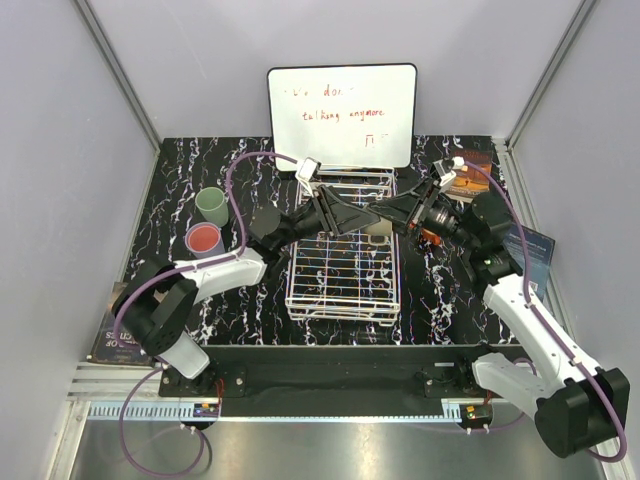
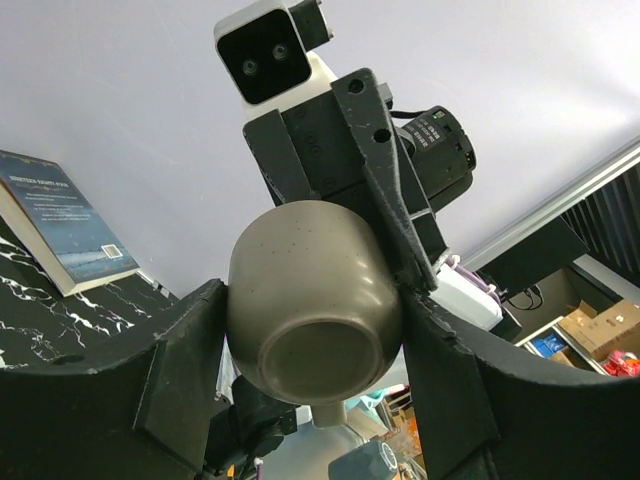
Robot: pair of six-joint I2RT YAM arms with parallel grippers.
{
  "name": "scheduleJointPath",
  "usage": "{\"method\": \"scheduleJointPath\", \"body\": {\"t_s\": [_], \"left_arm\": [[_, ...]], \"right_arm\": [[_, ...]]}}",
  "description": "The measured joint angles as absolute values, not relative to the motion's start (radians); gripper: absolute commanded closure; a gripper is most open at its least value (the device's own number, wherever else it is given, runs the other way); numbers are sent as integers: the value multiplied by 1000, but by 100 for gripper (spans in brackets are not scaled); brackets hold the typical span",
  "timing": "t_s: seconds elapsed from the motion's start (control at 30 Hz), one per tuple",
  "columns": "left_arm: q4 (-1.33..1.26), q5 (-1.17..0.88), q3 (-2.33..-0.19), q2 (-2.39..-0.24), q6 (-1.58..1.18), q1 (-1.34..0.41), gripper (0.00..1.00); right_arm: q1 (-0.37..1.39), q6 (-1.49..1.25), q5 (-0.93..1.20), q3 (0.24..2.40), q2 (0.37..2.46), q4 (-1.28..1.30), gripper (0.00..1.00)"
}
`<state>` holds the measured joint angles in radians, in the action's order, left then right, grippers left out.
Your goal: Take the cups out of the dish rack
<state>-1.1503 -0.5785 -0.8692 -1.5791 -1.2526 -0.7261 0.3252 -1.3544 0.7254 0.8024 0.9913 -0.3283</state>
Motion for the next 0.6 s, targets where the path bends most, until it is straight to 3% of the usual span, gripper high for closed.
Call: {"method": "scheduleJointPath", "body": {"t_s": [0.1,0.13,0.2,0.27,0.3,0.37,0.4,0.5,0.53,0.6], "left_arm": [[-1158,-579,-869,-1579,-1253,-727,100],[-1162,-579,-869,-1579,-1252,-726,100],[-1169,-581,-869,-1579,-1250,-726,100],[-1169,-580,-869,-1579,-1249,-723,93],[-1167,-580,-869,-1579,-1249,-722,79],[-1164,-591,-869,-1580,-1250,-720,61],[-1163,-597,-869,-1581,-1251,-719,45],[-1173,-620,-870,-1592,-1271,-715,27],[-1175,-633,-870,-1596,-1280,-714,1],[-1163,-658,-873,-1603,-1295,-707,1]], "right_arm": [[326,-1355,725,802,991,-329,83],[327,-1358,724,802,991,-328,96],[327,-1360,725,802,991,-326,100],[327,-1349,719,802,988,-319,100],[327,-1346,719,802,987,-315,100],[327,-1338,716,802,981,-297,100],[327,-1330,715,803,975,-282,100],[330,-1289,697,818,948,-197,100],[332,-1274,690,828,941,-158,100],[336,-1231,680,851,934,-103,100]]}}
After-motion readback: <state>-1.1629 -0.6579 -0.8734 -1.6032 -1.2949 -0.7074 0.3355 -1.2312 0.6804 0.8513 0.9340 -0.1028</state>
